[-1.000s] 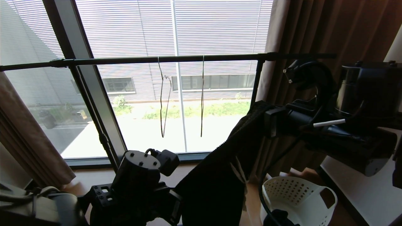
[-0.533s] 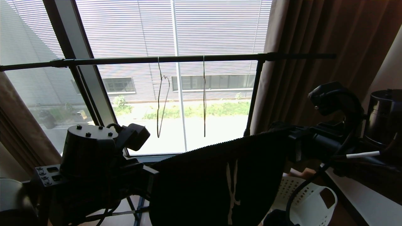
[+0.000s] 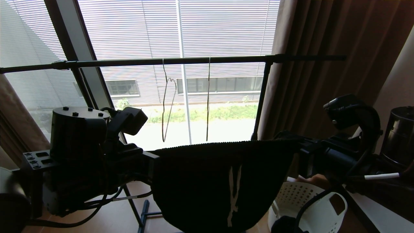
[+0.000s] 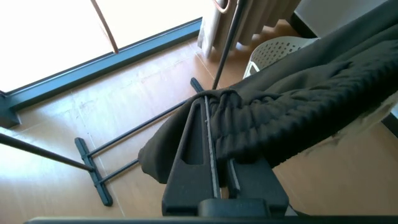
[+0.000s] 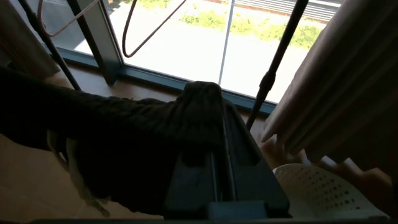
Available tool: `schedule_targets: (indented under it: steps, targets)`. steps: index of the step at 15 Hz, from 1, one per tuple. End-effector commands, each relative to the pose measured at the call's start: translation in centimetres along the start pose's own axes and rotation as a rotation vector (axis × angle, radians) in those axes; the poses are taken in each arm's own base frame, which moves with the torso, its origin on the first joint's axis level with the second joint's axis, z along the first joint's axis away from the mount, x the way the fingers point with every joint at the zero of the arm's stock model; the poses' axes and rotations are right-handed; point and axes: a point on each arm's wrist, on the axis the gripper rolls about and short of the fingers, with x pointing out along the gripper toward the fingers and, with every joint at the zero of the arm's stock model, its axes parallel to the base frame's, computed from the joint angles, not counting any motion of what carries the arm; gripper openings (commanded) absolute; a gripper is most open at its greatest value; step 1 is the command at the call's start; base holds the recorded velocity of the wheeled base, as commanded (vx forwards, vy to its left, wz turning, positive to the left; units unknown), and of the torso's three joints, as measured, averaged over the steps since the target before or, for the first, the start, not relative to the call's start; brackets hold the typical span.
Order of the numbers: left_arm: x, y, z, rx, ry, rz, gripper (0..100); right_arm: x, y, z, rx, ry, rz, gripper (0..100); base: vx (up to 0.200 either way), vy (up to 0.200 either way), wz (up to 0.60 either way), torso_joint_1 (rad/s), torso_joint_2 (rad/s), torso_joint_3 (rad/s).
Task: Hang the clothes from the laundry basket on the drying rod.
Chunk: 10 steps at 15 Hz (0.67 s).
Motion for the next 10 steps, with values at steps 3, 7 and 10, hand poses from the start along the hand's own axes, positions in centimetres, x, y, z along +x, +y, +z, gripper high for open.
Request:
schedule_targets:
  steps: [3,7,10]
  targets:
    - [0.0,0.2,0.1,-0.005,-0.007,0.006,0,0.1,0.0,-0.3,-0.004,0.010,0.000,0,0.000,0.000,0.00,0.000,0.00,0.000]
    - [-0.1,0.1,0.7,-0.006,-0.025,0.004,0,0.1,0.0,-0.3,-0.004,0.010,0.000,0,0.000,0.000,0.00,0.000,0.00,0.000]
    - [0.3,0.8,2.0,-0.020,-0.060,0.004,0,-0.1,-0.1,-0.8,-0.022,0.032,-0.005,0,0.000,0.000,0.00,0.000,0.00,0.000]
